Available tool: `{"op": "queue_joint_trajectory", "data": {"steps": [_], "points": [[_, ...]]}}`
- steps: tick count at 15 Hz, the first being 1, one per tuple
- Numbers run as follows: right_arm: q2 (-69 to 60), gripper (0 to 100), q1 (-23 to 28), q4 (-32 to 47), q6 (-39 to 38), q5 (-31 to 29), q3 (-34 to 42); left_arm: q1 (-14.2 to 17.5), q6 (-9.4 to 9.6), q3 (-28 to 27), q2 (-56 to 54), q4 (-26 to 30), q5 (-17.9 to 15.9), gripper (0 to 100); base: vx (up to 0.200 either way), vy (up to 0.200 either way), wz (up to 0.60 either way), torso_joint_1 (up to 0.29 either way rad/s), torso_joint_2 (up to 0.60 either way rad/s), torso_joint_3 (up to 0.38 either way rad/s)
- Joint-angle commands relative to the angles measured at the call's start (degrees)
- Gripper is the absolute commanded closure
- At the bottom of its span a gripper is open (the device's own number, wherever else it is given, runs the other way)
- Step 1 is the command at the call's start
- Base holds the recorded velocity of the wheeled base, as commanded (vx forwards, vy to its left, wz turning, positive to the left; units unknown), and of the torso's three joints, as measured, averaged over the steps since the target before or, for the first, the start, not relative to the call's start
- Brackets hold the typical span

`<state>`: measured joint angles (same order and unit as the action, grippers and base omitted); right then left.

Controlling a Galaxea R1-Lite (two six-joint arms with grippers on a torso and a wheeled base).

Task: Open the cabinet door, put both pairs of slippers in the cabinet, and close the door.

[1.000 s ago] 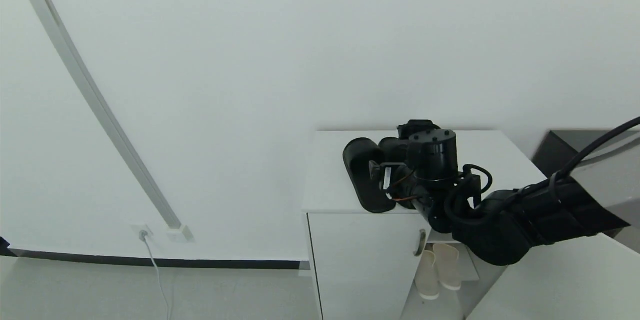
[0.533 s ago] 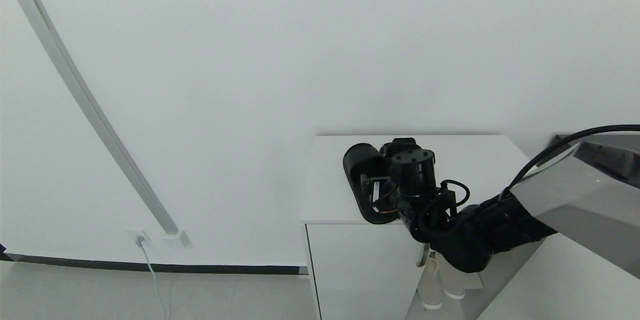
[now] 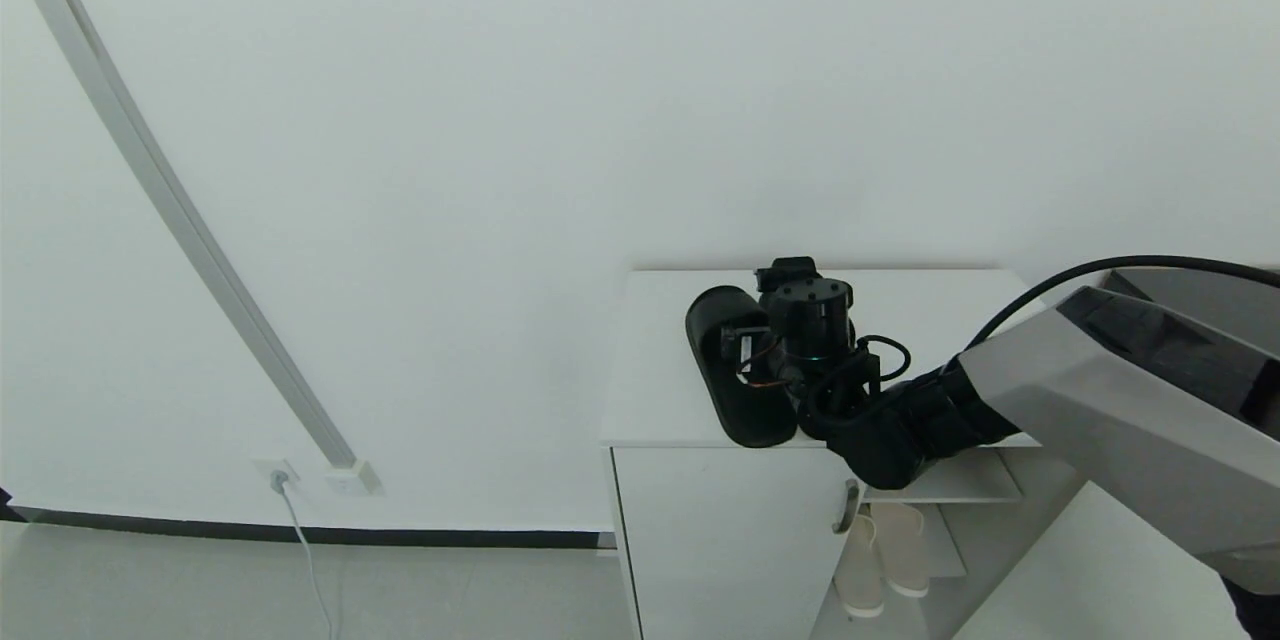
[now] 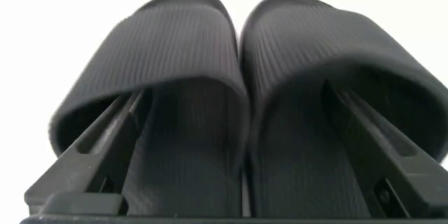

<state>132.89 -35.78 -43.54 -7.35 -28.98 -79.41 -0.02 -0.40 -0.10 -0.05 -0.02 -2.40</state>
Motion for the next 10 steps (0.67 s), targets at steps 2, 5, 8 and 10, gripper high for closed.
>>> {"op": "queue_joint_trajectory", "data": {"steps": [2, 5, 8, 10], "points": [[1.8, 0, 1.0, 1.4, 0.1, 0.9, -2.9, 0.0, 0.05, 0.0, 0.0, 0.0, 0.0, 100, 0.0, 0.0, 0.0, 0.0, 0.0, 0.0], [1.9, 100, 1.2, 1.6, 0.1, 1.1, -2.6, 0.0, -0.04, 0.0, 0.0, 0.0, 0.0, 100, 0.0, 0.0, 0.0, 0.0, 0.0, 0.0], [1.8, 100, 1.2, 1.5, -0.1, 1.1, -2.6, 0.0, 0.05, 0.0, 0.0, 0.0, -0.1, 100, 0.0, 0.0, 0.0, 0.0, 0.0, 0.0], [1.6, 100, 1.2, 1.4, -0.1, 1.1, -2.4, 0.0, 0.05, 0.0, 0.0, 0.0, 0.0, 100, 0.0, 0.0, 0.0, 0.0, 0.0, 0.0]]}}
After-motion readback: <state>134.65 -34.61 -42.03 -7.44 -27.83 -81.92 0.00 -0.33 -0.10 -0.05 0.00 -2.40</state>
